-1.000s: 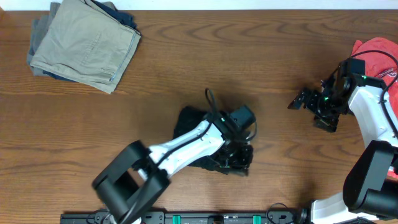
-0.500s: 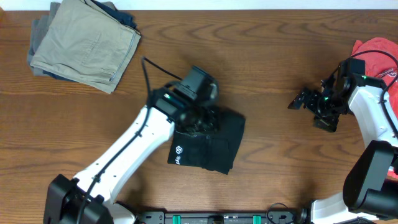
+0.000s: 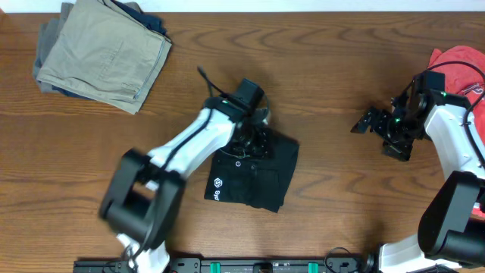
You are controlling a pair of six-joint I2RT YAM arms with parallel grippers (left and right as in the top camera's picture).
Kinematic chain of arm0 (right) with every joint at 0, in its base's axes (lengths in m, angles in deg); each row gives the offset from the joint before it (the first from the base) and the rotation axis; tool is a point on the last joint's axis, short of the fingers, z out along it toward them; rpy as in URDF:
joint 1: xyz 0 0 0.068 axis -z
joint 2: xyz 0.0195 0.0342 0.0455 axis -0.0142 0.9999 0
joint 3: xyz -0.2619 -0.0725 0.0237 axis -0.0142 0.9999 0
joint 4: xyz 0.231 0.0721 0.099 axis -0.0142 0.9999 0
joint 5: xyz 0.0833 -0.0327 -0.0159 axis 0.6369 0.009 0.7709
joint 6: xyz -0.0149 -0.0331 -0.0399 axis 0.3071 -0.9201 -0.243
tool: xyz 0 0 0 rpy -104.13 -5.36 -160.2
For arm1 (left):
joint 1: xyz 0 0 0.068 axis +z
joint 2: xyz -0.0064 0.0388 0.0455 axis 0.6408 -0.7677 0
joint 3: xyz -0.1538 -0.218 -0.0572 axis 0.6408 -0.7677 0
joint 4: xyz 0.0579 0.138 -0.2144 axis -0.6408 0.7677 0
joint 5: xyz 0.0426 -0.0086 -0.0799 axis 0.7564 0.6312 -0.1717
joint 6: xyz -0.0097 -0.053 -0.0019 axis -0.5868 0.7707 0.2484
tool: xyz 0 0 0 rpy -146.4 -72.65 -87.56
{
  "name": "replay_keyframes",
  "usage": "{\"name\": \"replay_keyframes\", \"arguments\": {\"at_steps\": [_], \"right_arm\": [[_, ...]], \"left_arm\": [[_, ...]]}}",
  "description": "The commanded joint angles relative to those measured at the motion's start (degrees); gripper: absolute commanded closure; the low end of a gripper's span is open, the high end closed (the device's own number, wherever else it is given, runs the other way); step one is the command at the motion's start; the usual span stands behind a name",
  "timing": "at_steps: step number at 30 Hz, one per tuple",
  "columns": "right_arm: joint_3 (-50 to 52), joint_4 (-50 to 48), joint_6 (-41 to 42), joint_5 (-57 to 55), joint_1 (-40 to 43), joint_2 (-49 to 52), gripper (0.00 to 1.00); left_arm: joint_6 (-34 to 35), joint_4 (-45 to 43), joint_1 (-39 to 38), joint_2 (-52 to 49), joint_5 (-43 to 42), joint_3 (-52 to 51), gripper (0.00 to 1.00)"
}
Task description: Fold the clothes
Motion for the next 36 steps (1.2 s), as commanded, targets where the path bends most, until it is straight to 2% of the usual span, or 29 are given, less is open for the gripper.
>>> {"name": "replay_keyframes", "arguments": {"at_steps": [1, 7, 14, 17, 19, 23, 26, 29, 34, 36], "right_arm": [[-0.8, 0.0, -0.7, 0.0, 0.2, -1.1, 0.01], [-0.8, 0.0, -0.7, 0.0, 0.2, -1.1, 0.01], [-0.8, 0.0, -0.7, 0.0, 0.2, -1.1, 0.01], [-0.8, 0.0, -0.7, 0.0, 0.2, -1.1, 0.01], [-0.8, 0.0, -0.7, 0.0, 0.2, -1.1, 0.01], [-0.8, 0.0, -0.7, 0.0, 0.2, -1.1, 0.01], [-0.8, 0.0, -0.7, 0.0, 0.2, -1.1, 0.01], [-0.8, 0.0, -0.7, 0.0, 0.2, -1.1, 0.01], [-0.8, 0.0, -0.7, 0.0, 0.2, -1.1, 0.01], [-0.8, 0.0, -0.7, 0.0, 0.2, -1.1, 0.01]], "left_arm": [[-4.8, -2.1, 0.0, -5.0, -9.8, 0.0, 0.79], [-4.9, -2.7, 0.0, -5.6, -12.1, 0.0, 0.80], [-7.5, 0.1, 0.0, 4.4, -11.8, 0.0, 0.77], [-7.6, 1.3, 0.1, 9.7, -7.9, 0.0, 0.57], [-7.6, 3.2, 0.6, 13.2, -1.5, 0.0, 0.45], [-7.6, 8.7, 3.2, 18.0, 13.9, 0.0, 0.00], [-7.6, 12.9, 6.9, 18.9, 24.1, 0.0, 0.02], [-7.6, 15.9, 11.4, 18.8, 29.6, 0.0, 0.02], [-8.4, 17.2, 20.3, 18.8, 29.6, -0.1, 0.02], [-12.1, 17.1, 23.6, 18.8, 25.2, -0.2, 0.02]]}}
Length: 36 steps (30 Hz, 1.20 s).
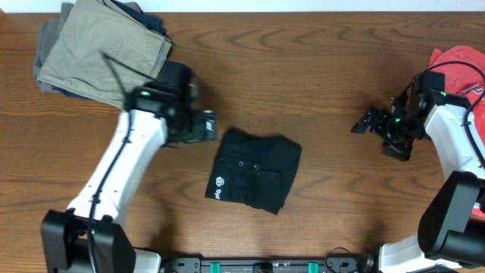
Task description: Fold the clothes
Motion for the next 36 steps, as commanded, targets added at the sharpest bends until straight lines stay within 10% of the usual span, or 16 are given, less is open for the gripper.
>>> {"name": "replay_keyframes", "arguments": {"at_steps": [1, 11, 36], "right_arm": [[-0.8, 0.0, -0.7, 0.0, 0.2, -1.1, 0.01], [-0.8, 0.0, -0.7, 0.0, 0.2, -1.1, 0.01], [-0.8, 0.0, -0.7, 0.0, 0.2, -1.1, 0.01]], "left_arm": [[-6.4, 0.4, 4.9, 0.0, -4.0, -0.2, 0.02], [-22.7, 0.6, 16.0, -4.8, -33.2, -3.3, 0.02], [-30.7, -0.6, 12.2, -25.6, -45.1, -6.9, 0.02]]}}
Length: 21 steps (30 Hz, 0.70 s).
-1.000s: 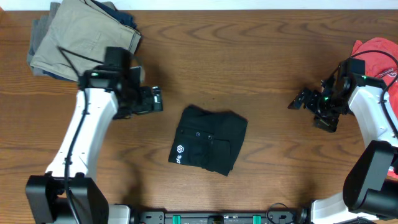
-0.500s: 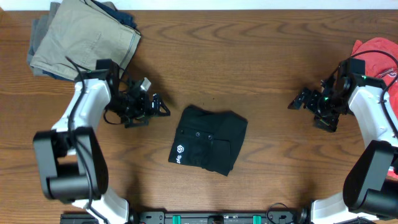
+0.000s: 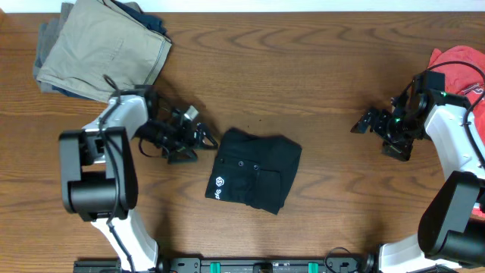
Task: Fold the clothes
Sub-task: 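Grasp the folded black shirt bundle with the left gripper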
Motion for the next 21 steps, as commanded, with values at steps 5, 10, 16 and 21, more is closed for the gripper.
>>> {"name": "replay_keyframes", "arguments": {"at_steps": [5, 10, 16, 21], "right_arm": [[-0.8, 0.0, -0.7, 0.0, 0.2, -1.1, 0.01], [-0.8, 0.0, -0.7, 0.0, 0.2, -1.1, 0.01], [-0.8, 0.0, -0.7, 0.0, 0.2, -1.1, 0.01], [-0.8, 0.0, -0.7, 0.0, 0.2, -1.1, 0.01]], "left_arm": [[-2.3, -6.3, -4.1, -1.7, -6.2, -5.9, 0.02], [-1.6, -8.2, -5.5, -1.7, -7.5, -8.3, 0.02], [-0.5, -9.0, -6.2, -1.7, -7.5, -8.5, 0.01], [5.9, -11.9, -6.2, -1.7, -7.2, -8.5, 0.31]]}}
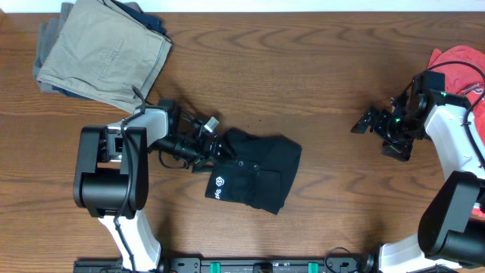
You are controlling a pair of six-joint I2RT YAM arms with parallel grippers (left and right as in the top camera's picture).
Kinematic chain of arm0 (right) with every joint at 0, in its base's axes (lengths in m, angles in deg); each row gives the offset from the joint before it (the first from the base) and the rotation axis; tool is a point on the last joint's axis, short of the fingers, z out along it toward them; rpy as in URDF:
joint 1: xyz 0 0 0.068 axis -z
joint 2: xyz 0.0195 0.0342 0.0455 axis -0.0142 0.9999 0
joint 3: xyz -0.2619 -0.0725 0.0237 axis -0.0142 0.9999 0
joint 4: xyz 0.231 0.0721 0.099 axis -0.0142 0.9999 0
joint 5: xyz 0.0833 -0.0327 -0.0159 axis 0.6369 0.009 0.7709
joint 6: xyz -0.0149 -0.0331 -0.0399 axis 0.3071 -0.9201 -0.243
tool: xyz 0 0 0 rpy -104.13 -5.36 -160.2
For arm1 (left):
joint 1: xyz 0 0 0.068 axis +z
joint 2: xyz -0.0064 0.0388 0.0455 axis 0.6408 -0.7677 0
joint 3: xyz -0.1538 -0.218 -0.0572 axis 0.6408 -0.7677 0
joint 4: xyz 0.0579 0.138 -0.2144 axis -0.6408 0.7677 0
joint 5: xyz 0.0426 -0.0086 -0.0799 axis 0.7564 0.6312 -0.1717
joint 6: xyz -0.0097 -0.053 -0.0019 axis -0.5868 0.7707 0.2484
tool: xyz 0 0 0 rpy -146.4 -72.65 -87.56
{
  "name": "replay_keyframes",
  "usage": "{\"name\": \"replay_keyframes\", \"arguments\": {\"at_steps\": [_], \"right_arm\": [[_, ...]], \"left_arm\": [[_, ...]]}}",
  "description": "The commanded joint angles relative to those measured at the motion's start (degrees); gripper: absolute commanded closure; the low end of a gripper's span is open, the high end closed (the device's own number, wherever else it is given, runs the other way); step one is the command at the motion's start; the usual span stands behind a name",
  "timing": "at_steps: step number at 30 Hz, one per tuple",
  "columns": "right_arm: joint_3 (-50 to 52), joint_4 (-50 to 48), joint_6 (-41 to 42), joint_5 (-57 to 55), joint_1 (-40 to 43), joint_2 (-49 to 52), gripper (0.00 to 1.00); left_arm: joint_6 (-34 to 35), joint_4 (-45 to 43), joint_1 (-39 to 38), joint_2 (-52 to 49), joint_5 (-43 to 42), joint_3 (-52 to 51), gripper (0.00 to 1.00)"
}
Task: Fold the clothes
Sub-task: 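Grasp the folded black shirt bundle with the left gripper, then carry the bundle with the left gripper onto the khaki pants stack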
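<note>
A folded black garment (258, 173) with a small white logo lies on the wooden table (318, 68) near its middle. My left gripper (217, 144) lies low at the garment's left edge, fingers touching or just over the cloth. Whether it is open or shut does not show. Far to the right my right gripper (366, 123) hovers over bare wood with its fingers spread open and nothing between them. It is well apart from the black garment.
A stack of folded clothes, beige on top (102, 54), sits at the back left corner. A crumpled red garment (464, 67) lies at the right edge behind the right arm.
My left gripper has moved right, from a short way left of the black garment to its left edge. The garment and the right arm have not moved.
My left gripper was on the black garment's top edge. Then it was off to the upper left, near the beige stack, with the garment lying folded. It then lay left of the garment, and now it is at the left edge. The right arm stayed still.
</note>
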Motion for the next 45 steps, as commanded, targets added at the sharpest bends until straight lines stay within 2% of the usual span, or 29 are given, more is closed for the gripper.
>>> {"name": "replay_keyframes", "arguments": {"at_steps": [1, 5, 6, 10, 16, 28, 35, 45], "right_arm": [[-0.8, 0.0, -0.7, 0.0, 0.2, -1.1, 0.01], [-0.8, 0.0, -0.7, 0.0, 0.2, -1.1, 0.01], [-0.8, 0.0, -0.7, 0.0, 0.2, -1.1, 0.01], [-0.8, 0.0, -0.7, 0.0, 0.2, -1.1, 0.01], [-0.8, 0.0, -0.7, 0.0, 0.2, -1.1, 0.01], [-0.8, 0.0, -0.7, 0.0, 0.2, -1.1, 0.01], [-0.8, 0.0, -0.7, 0.0, 0.2, -1.1, 0.01], [-0.8, 0.0, -0.7, 0.0, 0.2, -1.1, 0.01]], "left_arm": [[4.5, -1.4, -0.2, -1.1, 3.3, -0.6, 0.39], [6.4, -1.5, -0.2, -1.0, 3.5, -0.5, 0.87], [7.5, -1.4, -0.2, -1.0, 4.3, -0.5, 0.94], [11.1, -0.7, -0.2, -0.7, 9.5, 0.2, 0.94], [11.7, 6.1, -0.2, 1.4, 22.2, 7.9, 0.94], [16.4, 2.6, -0.2, 2.1, 53.1, 22.0, 0.94], [16.4, 2.8, -0.2, 2.1, 61.9, 29.9, 0.94], [16.3, 6.3, -0.1, 2.2, 64.0, 41.4, 0.94]]}}
